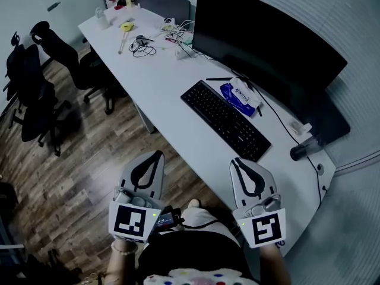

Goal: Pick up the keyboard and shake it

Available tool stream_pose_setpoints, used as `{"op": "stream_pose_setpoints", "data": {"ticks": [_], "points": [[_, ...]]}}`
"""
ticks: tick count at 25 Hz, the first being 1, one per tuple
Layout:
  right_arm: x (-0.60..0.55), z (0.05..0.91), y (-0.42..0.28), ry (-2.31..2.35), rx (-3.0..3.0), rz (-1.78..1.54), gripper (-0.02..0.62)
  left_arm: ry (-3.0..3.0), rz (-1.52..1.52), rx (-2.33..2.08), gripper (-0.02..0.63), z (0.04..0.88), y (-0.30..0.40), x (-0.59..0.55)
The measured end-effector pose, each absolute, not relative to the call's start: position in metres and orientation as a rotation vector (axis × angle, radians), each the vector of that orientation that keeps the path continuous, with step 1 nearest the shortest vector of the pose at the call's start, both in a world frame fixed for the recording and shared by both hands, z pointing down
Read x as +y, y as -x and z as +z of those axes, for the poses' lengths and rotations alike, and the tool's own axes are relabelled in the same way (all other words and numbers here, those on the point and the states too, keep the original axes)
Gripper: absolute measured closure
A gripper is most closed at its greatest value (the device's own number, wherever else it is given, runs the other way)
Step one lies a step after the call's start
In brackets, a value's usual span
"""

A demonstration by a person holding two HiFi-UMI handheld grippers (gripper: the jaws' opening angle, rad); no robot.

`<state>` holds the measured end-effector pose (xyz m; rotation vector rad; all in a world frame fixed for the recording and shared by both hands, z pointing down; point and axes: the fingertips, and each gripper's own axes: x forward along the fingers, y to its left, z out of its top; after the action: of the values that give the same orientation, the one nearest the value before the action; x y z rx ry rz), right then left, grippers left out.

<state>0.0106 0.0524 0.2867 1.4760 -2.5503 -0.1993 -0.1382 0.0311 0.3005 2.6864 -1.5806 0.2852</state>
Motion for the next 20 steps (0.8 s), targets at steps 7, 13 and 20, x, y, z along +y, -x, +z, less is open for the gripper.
{"op": "stream_pose_setpoints", "data": {"ticks": [7,13,20], "points": [[0.027,0.297,-0.033,-1.448,-2.563,-0.159,0.552,-2.659,0.298,-1.576,0.586,0.306,0.117,0.0],[0.013,0.302,-0.042,-1.469,-2.56,-0.111,0.552,-2.645,0.307,-1.541,0.586,0.312,0.109,-0.025],[-0.006,0.31,-0.054,-1.527,-2.522,-0.082,0.552,-2.661,0.317,-1.412,0.586,0.332,0.104,-0.063]]}}
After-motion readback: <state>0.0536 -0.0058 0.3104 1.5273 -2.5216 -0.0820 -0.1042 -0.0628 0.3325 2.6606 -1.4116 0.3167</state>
